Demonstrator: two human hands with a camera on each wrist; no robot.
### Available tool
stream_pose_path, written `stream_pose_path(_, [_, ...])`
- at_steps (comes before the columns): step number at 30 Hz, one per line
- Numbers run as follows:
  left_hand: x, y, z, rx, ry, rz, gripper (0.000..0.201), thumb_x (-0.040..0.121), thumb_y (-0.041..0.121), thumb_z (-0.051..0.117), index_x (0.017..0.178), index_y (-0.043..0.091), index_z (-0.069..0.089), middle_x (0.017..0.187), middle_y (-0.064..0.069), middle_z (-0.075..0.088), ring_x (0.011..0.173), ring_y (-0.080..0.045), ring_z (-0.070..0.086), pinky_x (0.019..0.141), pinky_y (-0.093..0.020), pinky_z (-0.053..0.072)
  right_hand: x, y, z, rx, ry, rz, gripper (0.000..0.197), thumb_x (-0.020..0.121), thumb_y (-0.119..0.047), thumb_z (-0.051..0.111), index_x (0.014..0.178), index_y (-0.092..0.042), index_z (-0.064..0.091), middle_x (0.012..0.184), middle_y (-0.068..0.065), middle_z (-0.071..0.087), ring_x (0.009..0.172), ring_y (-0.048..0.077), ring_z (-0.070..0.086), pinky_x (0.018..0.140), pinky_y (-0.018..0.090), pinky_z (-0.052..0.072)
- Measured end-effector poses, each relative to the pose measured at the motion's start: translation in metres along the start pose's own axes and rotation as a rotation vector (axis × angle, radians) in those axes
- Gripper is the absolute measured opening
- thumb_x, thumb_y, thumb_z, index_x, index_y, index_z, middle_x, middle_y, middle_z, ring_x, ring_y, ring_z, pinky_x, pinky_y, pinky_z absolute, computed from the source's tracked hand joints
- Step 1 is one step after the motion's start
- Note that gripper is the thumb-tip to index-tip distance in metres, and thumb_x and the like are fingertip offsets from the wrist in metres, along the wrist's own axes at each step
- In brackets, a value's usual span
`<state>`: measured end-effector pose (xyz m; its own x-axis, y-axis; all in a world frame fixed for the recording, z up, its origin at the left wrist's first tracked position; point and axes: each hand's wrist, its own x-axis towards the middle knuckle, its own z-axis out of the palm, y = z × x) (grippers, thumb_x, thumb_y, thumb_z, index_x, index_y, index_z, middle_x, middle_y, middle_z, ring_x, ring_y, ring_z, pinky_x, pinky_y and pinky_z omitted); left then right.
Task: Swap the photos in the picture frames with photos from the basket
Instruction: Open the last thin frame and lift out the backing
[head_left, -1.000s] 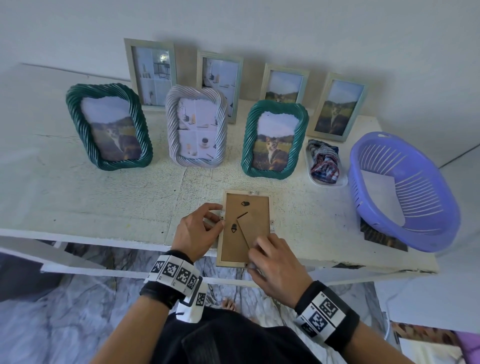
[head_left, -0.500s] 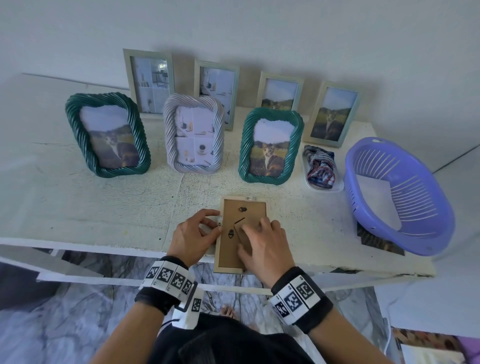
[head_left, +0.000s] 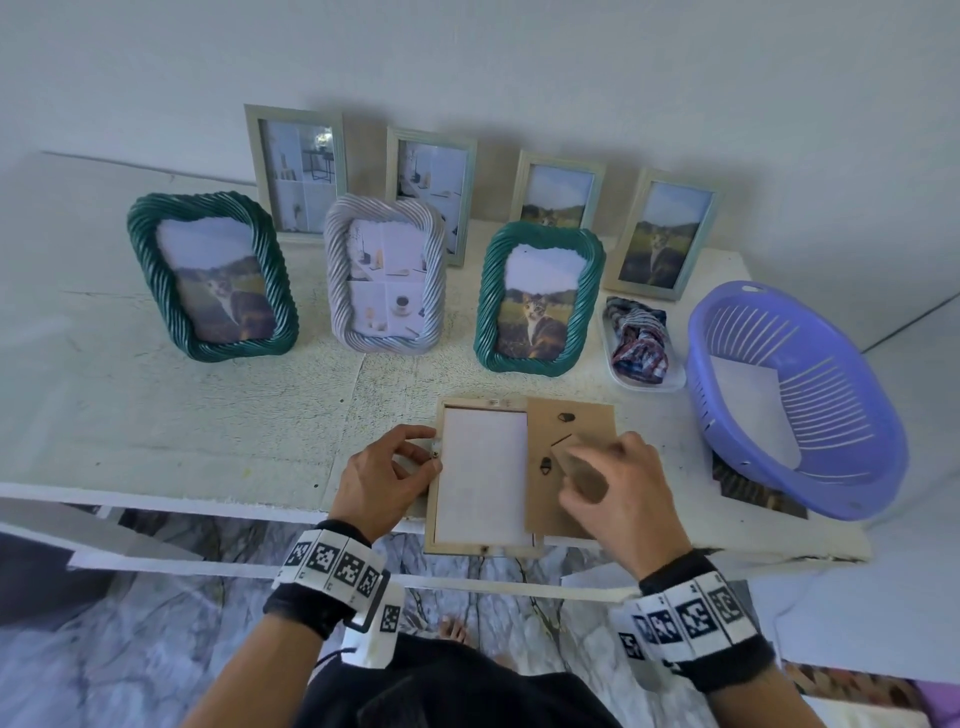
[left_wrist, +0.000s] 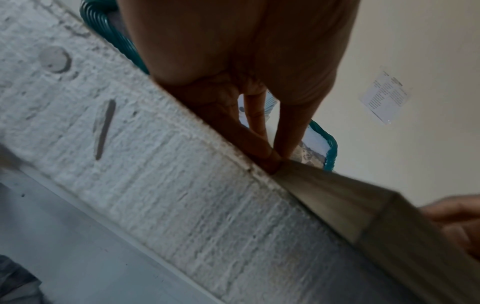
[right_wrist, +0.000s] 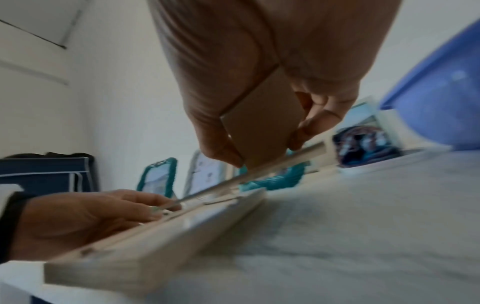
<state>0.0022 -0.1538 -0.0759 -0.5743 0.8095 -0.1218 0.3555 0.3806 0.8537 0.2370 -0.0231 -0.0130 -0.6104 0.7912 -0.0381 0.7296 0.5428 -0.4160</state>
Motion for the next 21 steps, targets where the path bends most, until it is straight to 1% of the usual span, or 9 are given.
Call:
stream_pose_path(3, [0.001,-0.001,0.001,-0.011,0.006,-0.004,0.028,0.083,0.027,0.074,0.109,0.033,0.066,0.08,0.016,0.069,0.062,-0.001,0.061,0.069,-0.036,0.059,-0.003,0.027,-0.001,0.041,0.035,0.063,0.04,0.079,-0.029,0.073,0.119,-0.024,0.068,0.096,0.0,0.042,0.094,0.017,0.042,0.082,0.026,0.037])
stream_pose_path(7, [0.002,0.0,0.001,-0.018,0.013,-0.005,0.027,0.083,0.028,0.075,0.108,0.033,0.066,0.08,0.015,0.069,0.067,-0.006,0.064,0.071,-0.039,0.059,-0.007,0.041,0.008,0.026,-0.058,0.104,0.039,0.082,-0.032,0.07,0.121,-0.028,0.064,0.101,0.0,0.04,0.098,0.016,0.039,0.082,0.025,0.035])
stream_pose_path(9, [0.002,0.0,0.001,-0.027,0.013,-0.012,0.027,0.083,0.028,0.075,0.108,0.034,0.066,0.08,0.014,0.069,0.068,-0.009,0.066,0.071,-0.04,0.059,-0.007,0.042,0.012,-0.054,-0.057,0.097,0.039,0.082,-0.037,0.068,0.12,-0.028,0.063,0.104,0.001,0.041,0.097,0.019,0.04,0.082,0.029,0.038])
stream_pose_path(11, [0.001,0.0,0.001,-0.029,0.013,-0.02,0.026,0.083,0.029,0.075,0.108,0.035,0.066,0.081,0.014,0.07,0.07,-0.011,0.067,0.072,-0.041,0.059,-0.004,0.032,0.013,-0.13,0.012,0.055,0.04,0.081,-0.043,0.067,0.116,-0.024,0.063,0.112,0.006,0.045,0.1,0.026,0.044,0.083,0.035,0.042])
stream_pose_path(13, [0.001,0.001,0.001,-0.038,0.005,-0.023,0.026,0.084,0.028,0.075,0.106,0.039,0.065,0.082,0.013,0.07,0.068,-0.013,0.068,0.071,-0.042,0.059,-0.002,0.012,0.018,-0.078,-0.002,0.008,0.051,0.083,-0.051,0.062,0.126,-0.023,0.057,0.131,0.01,0.042,0.118,0.031,0.042,0.091,0.04,0.042])
stream_pose_path(15, [0.002,0.003,0.001,-0.048,-0.002,-0.027,0.028,0.084,0.027,0.075,0.102,0.044,0.063,0.082,0.011,0.071,0.065,-0.013,0.069,0.07,-0.041,0.06,0.001,-0.012,0.028,-0.011,-0.122,-0.03,0.074,0.081,-0.067,0.053,0.144,-0.033,0.036,0.154,0.009,0.02,0.139,0.03,0.023,0.104,0.045,0.036])
stream_pose_path(16, [0.001,0.004,0.0,-0.047,-0.002,-0.026,0.028,0.083,0.026,0.075,0.101,0.045,0.062,0.082,0.011,0.071,0.064,-0.012,0.069,0.069,-0.04,0.06,0.002,-0.023,0.034,-0.031,-0.178,-0.053,0.084,0.077,-0.077,0.047,0.148,-0.04,0.022,0.159,0.008,0.007,0.145,0.03,0.011,0.11,0.049,0.03])
stream_pose_path(18, [0.001,0.006,0.0,-0.042,0.001,-0.022,0.028,0.084,0.027,0.075,0.103,0.042,0.063,0.082,0.01,0.071,0.062,-0.009,0.069,0.067,-0.036,0.06,0.006,-0.038,0.045,-0.118,-0.275,-0.081,0.098,0.07,-0.087,0.041,0.149,-0.047,-0.002,0.161,0.009,-0.016,0.148,0.033,-0.009,0.116,0.052,0.015])
stream_pose_path(21, [0.0,0.007,0.0,-0.045,0.002,-0.028,0.026,0.084,0.026,0.074,0.105,0.038,0.064,0.082,0.01,0.071,0.061,-0.007,0.068,0.066,-0.033,0.06,0.012,-0.047,0.054,-0.206,-0.326,-0.084,0.108,0.066,-0.091,0.043,0.147,-0.048,-0.014,0.157,0.012,-0.029,0.145,0.037,-0.019,0.118,0.052,0.004])
